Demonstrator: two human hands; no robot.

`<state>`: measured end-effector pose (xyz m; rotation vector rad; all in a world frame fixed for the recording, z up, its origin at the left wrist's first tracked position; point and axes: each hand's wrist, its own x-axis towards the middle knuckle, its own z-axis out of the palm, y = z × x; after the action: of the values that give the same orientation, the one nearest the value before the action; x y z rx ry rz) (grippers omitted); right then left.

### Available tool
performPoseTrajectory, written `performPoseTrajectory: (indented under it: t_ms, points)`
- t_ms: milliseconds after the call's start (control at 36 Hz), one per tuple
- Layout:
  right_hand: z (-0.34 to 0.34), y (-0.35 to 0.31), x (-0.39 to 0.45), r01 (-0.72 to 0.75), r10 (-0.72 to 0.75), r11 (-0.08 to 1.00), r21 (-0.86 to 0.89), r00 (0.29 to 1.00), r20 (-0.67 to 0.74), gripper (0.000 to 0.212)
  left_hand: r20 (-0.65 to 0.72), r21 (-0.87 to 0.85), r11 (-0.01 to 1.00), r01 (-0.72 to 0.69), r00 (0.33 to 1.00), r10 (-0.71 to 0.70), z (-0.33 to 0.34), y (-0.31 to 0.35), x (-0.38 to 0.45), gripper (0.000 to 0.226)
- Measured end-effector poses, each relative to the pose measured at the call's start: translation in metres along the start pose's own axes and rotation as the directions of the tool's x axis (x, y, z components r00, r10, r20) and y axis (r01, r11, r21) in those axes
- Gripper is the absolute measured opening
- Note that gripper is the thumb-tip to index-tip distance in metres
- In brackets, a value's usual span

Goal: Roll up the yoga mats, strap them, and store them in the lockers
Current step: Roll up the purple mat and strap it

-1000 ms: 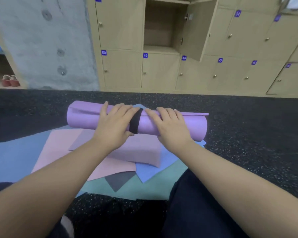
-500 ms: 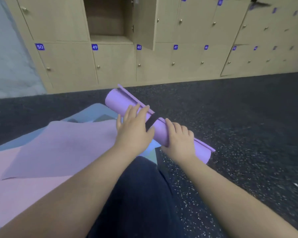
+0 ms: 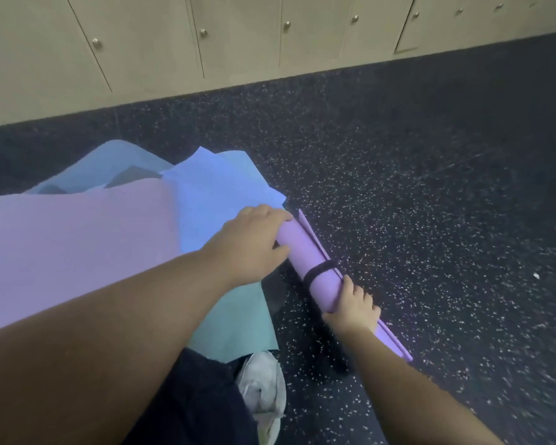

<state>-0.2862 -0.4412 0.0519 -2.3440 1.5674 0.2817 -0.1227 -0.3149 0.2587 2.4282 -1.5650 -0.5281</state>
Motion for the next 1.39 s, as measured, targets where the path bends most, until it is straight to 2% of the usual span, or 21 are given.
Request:
performPoseTrajectory:
  t_ms: [111,194,306,389,611,833,944,1139,1389]
  points:
    - [0.019,0.012,0.012,-0.094,0.093,0.995,0.015,0.995,0.037,0.099,0.008,-0.021,0.998,-0.062,0.998,0.062,0.009,0.009,0.012,0.051]
    - [0.029,0.021,0.021,-0.111,0.109,0.993,0.043,0.993,0.046,0.099,0.034,-0.030,0.996,-0.084,0.996,0.085,0.014,0.014,0.014,0.052]
    - [0.040,0.031,0.025,-0.097,0.095,0.994,0.055,0.995,0.038,0.096,0.066,-0.019,0.996,-0.088,0.994,0.089,0.016,0.019,0.016,0.057]
    - [0.047,0.034,0.022,-0.064,0.064,0.998,-0.023,0.998,0.021,0.089,0.093,-0.010,0.997,-0.080,0.992,0.080,0.017,0.020,0.017,0.059]
    - [0.060,0.050,0.005,0.034,-0.036,0.991,-0.133,0.999,-0.012,0.088,0.135,0.017,0.997,-0.072,0.989,0.069,0.018,0.025,0.015,0.060]
    - [0.057,0.052,0.007,-0.015,0.017,0.992,-0.125,1.000,0.019,0.084,0.143,0.020,0.997,-0.075,0.987,0.071,0.019,0.028,0.012,0.061]
    - [0.048,0.054,0.006,0.014,-0.005,0.990,-0.140,0.998,0.060,0.085,0.137,0.025,0.998,-0.064,0.989,0.060,0.014,0.027,0.010,0.061]
    - [0.016,0.036,-0.012,0.075,-0.067,0.994,-0.083,0.993,0.102,0.080,0.087,0.050,0.998,-0.030,0.996,0.026,0.001,0.030,0.004,0.063]
    - [-0.064,-0.038,-0.066,0.296,-0.293,0.955,0.013,0.949,-0.118,0.082,-0.150,-0.046,0.995,0.084,0.985,-0.090,-0.040,0.008,-0.032,0.063]
